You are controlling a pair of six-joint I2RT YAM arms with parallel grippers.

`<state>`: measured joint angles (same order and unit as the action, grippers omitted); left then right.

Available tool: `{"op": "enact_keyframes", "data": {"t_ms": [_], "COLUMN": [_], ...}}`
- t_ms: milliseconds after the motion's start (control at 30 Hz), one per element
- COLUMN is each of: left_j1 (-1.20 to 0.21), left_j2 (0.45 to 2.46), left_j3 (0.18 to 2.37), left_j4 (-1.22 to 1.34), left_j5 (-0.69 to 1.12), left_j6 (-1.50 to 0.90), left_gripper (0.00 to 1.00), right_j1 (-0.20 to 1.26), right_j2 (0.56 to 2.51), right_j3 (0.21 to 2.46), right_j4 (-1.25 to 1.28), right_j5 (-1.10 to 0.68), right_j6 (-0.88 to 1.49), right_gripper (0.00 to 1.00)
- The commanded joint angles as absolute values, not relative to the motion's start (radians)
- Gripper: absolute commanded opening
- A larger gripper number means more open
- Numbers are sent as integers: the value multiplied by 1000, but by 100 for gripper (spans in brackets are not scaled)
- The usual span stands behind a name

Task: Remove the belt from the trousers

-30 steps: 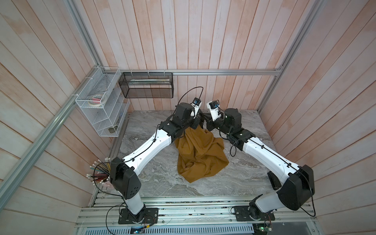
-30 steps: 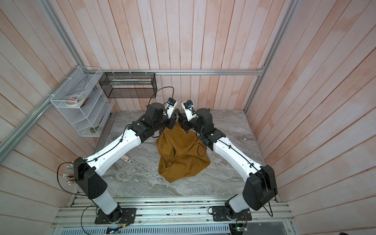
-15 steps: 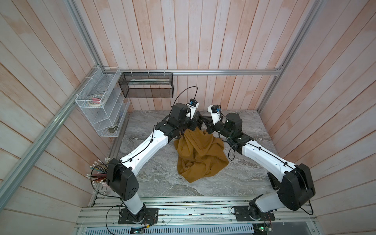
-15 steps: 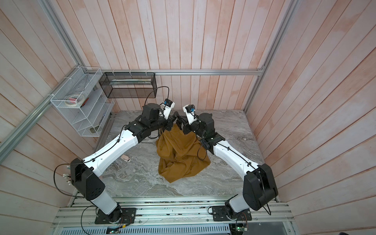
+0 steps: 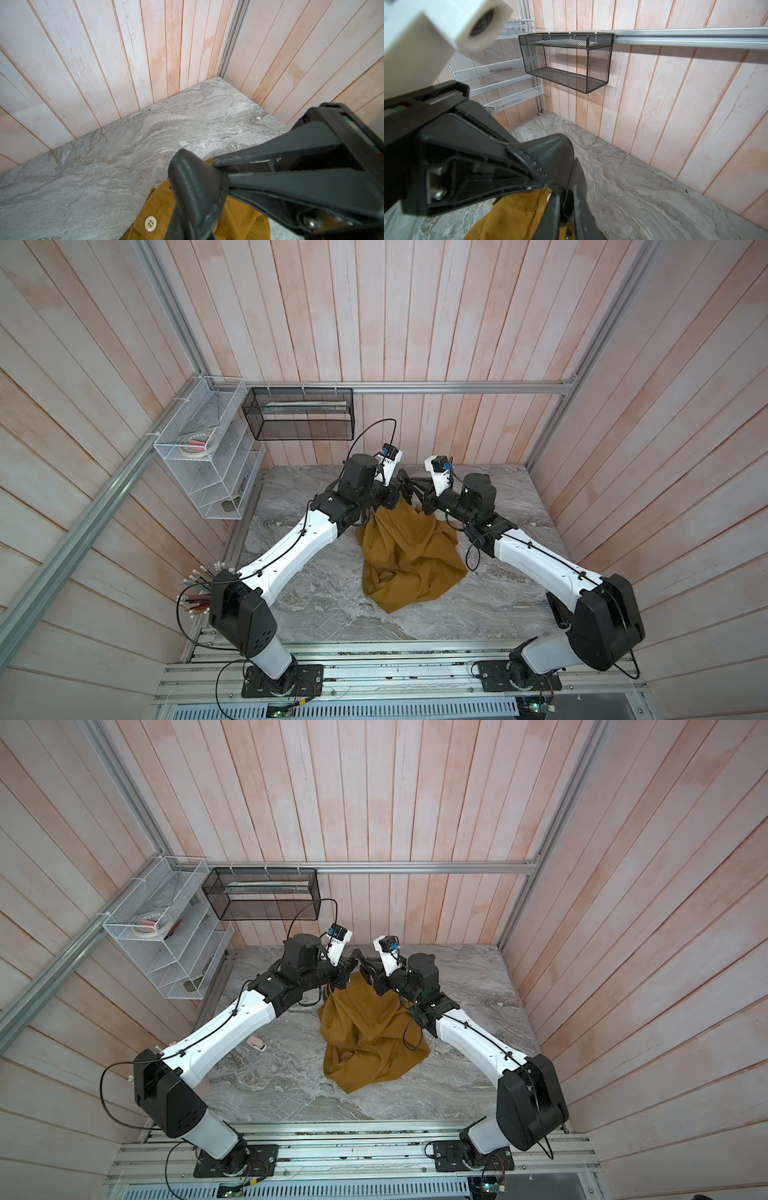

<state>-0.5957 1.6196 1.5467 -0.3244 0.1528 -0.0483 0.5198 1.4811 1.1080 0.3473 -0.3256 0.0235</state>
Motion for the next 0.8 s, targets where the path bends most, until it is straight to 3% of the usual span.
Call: {"op": "enact_keyframes", "data": {"t_ms": [0, 767], "left_j1": [-598, -594], "left_j2": [1491, 1456], "left_j3": [1570, 1568], "left_j4": [-149, -157], "left_j5": [229, 246], "left_j6": [-70, -68], "left_gripper": [0, 0], "right_j1": [474, 453], "right_j2": [1522, 1526], "right_j3": [1057, 1018], "right_j4": [213, 232], "right_j5": [-238, -234], "right_j6": [51, 55], "right_gripper": [16, 21]}}
